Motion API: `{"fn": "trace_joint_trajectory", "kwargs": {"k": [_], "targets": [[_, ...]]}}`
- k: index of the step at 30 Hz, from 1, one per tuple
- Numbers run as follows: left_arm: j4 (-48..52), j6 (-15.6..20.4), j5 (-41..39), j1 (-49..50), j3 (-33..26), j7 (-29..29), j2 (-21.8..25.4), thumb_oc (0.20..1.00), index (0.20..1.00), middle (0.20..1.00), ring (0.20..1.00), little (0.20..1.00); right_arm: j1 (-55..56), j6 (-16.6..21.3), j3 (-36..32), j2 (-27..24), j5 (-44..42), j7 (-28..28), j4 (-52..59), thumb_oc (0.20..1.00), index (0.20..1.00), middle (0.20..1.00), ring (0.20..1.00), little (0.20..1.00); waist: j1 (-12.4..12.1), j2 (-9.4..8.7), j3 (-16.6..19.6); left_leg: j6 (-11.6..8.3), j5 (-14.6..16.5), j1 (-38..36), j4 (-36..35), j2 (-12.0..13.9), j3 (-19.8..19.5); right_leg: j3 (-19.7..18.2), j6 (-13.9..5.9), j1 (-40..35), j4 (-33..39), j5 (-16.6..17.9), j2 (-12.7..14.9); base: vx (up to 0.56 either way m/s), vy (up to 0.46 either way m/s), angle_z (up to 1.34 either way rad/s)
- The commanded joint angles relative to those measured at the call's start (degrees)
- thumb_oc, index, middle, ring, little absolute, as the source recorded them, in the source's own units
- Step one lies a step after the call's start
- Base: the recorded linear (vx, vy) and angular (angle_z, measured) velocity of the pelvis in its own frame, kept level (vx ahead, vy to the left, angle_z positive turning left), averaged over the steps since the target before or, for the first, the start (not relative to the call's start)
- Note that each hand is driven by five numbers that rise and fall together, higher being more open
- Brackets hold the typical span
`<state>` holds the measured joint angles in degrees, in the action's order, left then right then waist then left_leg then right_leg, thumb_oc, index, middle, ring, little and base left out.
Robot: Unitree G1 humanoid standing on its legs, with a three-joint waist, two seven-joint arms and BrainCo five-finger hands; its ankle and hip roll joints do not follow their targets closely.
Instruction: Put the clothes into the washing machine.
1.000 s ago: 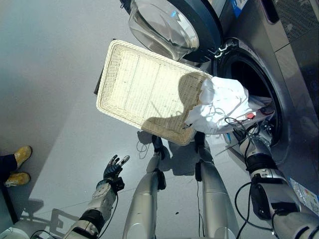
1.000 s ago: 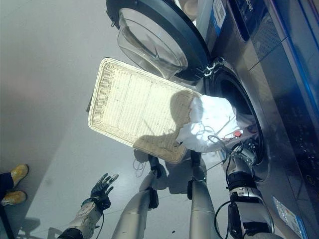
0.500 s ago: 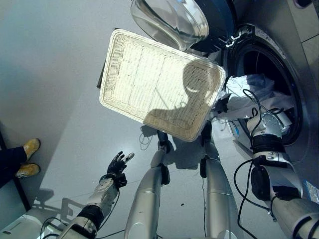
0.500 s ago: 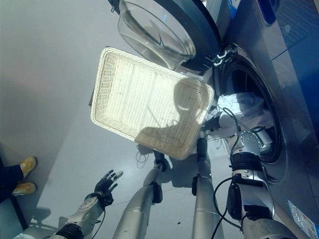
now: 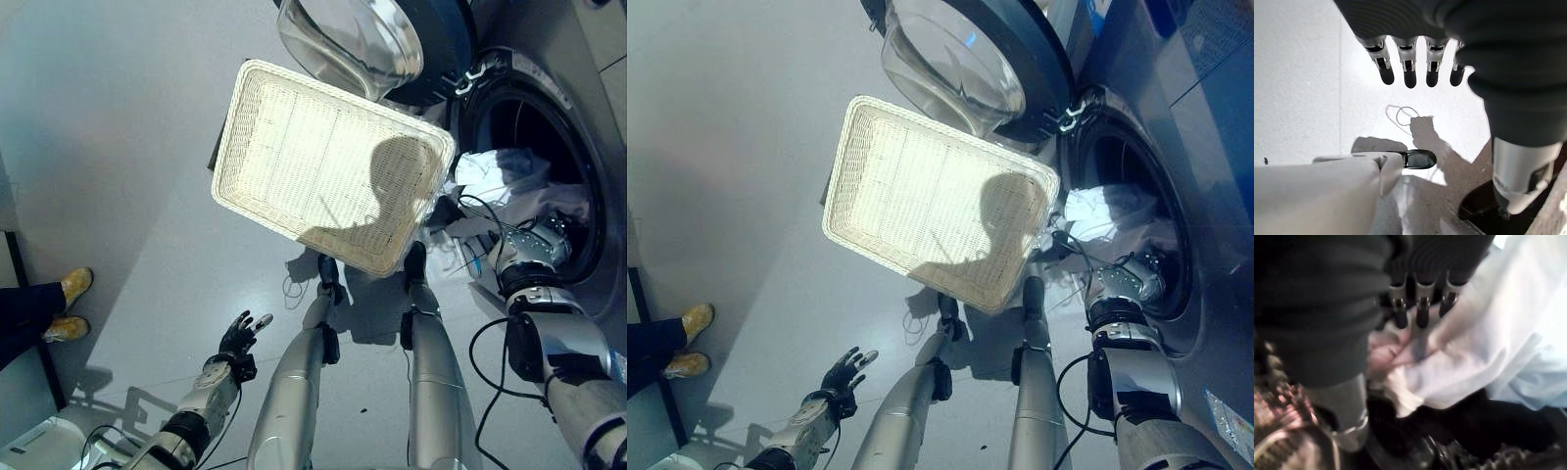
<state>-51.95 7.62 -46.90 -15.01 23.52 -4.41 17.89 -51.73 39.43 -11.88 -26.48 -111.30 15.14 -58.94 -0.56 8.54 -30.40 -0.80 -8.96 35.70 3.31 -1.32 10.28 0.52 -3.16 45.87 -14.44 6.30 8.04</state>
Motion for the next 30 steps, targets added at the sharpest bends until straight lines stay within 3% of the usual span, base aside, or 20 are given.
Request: {"fn": "trace_joint_trajectory", "kwargs": {"k": [1,7,14,15,16,17,19,20,21,22,23,25,30], "targets": [[-2.2,2.5,-0.3,-0.6,-0.5,0.4,-3.4,1.0,1.0,1.0,1.0,1.0,4.2,-1.0,-1.3,-5.6,-1.7,-2.4,-0.9,1.0,1.0,1.0,1.0,1.0,2.2,6.83,0.6,-1.47,4.4,3.5,5.7,-2.9,-2.8,5.1,1.52,-1.1,-4.7,-8.0,-5.4,0.0,0.039,-0.01],[-1.4,3.2,-0.4,-0.2,-0.4,-0.6,-5.2,1.0,1.0,1.0,1.0,1.0,8.6,-2.1,-2.1,-0.2,-1.7,-5.2,1.4,1.0,1.0,1.0,1.0,1.0,2.9,6.98,0.6,-1.38,4.2,3.3,4.7,-3.0,-2.2,4.3,1.25,-1.0,-3.9,-7.5,-5.6,0.0,0.056,-0.02],[-1.1,4.0,-0.6,0.8,-0.2,-1.0,-6.7,1.0,1.0,1.0,1.0,1.0,13.9,-5.1,0.9,5.6,-1.7,-14.6,1.7,1.0,1.0,1.0,1.0,1.0,3.5,7.06,0.6,-1.32,3.7,3.1,3.7,-2.9,-1.6,3.6,1.3,-1.0,-3.1,-7.1,-5.9,0.0,0.062,-0.04],[-0.9,4.5,-1.1,1.2,0.1,-1.5,-7.6,1.0,1.0,1.0,1.0,1.0,16.2,-5.1,3.8,7.9,5.2,-17.6,3.0,1.0,1.0,1.0,1.0,1.0,3.9,7.21,0.6,-1.36,3.4,2.9,3.0,-2.8,-1.3,3.1,1.33,-0.9,-2.8,-6.9,-6.1,-0.01,0.099,-0.03],[-0.8,4.5,-1.1,1.3,0.1,-1.6,-7.6,1.0,1.0,1.0,1.0,1.0,16.5,-5.3,4.0,8.2,6.9,-17.7,3.5,1.0,1.0,1.0,1.0,1.0,4.0,7.2,0.6,-1.35,3.3,2.9,3.0,-2.8,-1.2,3.0,1.33,-0.9,-2.7,-6.8,-6.1,-0.01,0.145,-0.05],[-0.3,4.6,-1.3,1.5,0.1,-1.9,-8.0,1.0,1.0,1.0,1.0,1.0,17.9,-3.7,6.7,9.8,15.3,-16.9,5.9,1.0,1.0,1.0,1.0,1.0,4.2,7.22,0.6,-1.46,3.2,3.0,2.9,-2.8,-0.9,2.8,1.35,-0.8,-2.4,-6.6,-6.0,-0.01,0.065,-0.05],[0.0,4.7,-1.5,1.8,-0.2,-2.0,-8.3,1.0,1.0,1.0,1.0,1.0,19.5,-2.2,9.7,11.0,23.4,-15.5,8.6,1.0,1.0,1.0,1.0,1.0,4.5,7.07,0.6,-1.53,3.0,3.1,2.7,-2.7,-0.6,2.7,1.39,-0.7,-1.9,-6.2,-6.0,-0.02,0.082,-0.07],[0.2,4.8,-1.6,1.9,-0.4,-2.2,-8.5,1.0,1.0,1.0,1.0,1.0,20.6,-1.9,11.6,11.7,31.6,-12.4,9.8,1.0,1.0,1.0,1.0,1.0,4.7,6.89,0.6,-1.59,2.8,3.2,2.6,-2.7,-0.4,2.6,1.39,-0.6,-1.6,-5.9,-6.0,-0.02,0.067,-0.09],[0.2,4.8,-1.6,1.9,-0.4,-2.2,-8.5,1.0,1.0,1.0,1.0,1.0,20.9,-1.8,11.9,11.9,32.9,-11.5,10.2,1.0,1.0,1.0,1.0,1.0,4.7,6.84,0.6,-1.59,2.8,3.2,2.5,-2.7,-0.4,2.6,1.38,-0.5,-1.5,-5.9,-6.1,-0.02,0.061,-0.14],[0.3,4.9,-1.6,2.0,-0.6,-2.4,-8.8,1.0,1.0,1.0,1.0,1.0,22.2,-1.0,15.1,12.2,42.0,-8.3,12.1,1.0,1.0,1.0,1.0,1.0,5.0,6.63,0.6,-1.53,2.6,3.4,2.4,-2.6,-0.1,2.5,1.43,-0.4,-1.0,-5.4,-6.1,-0.01,0.036,-0.14],[0.4,5.0,-1.6,2.0,-0.7,-2.4,-8.8,1.0,1.0,1.0,1.0,1.0,22.4,-1.1,15.6,12.4,43.6,-7.3,12.6,1.0,1.0,1.0,1.0,1.0,5.0,6.57,0.6,-1.53,2.6,3.4,2.4,-2.6,-0.1,2.5,1.43,-0.4,-0.9,-5.4,-6.1,-0.02,0.049,-0.12],[0.4,5.1,-1.8,2.1,-0.8,-2.6,-8.9,1.0,1.0,1.0,1.0,1.0,24.1,-2.2,20.3,12.3,55.1,-3.3,14.8,1.0,1.0,1.0,1.0,1.0,5.4,6.06,0.6,-1.52,2.4,3.9,2.5,-2.7,0.0,2.3,1.35,-0.1,0.1,-4.6,-6.0,-0.02,0.034,-0.09],[0.0,5.3,-1.8,2.3,-1.4,-2.3,-9.1,1.0,1.0,1.0,1.0,1.0,25.8,-6.7,23.2,12.2,54.0,-6.6,15.3,1.0,1.0,1.0,1.0,1.0,5.7,5.36,0.6,-1.53,2.4,4.3,2.3,-2.8,0.4,2.2,0.96,-0.1,1.7,-3.4,-5.7,-0.01,0.035,-0.13]]}}
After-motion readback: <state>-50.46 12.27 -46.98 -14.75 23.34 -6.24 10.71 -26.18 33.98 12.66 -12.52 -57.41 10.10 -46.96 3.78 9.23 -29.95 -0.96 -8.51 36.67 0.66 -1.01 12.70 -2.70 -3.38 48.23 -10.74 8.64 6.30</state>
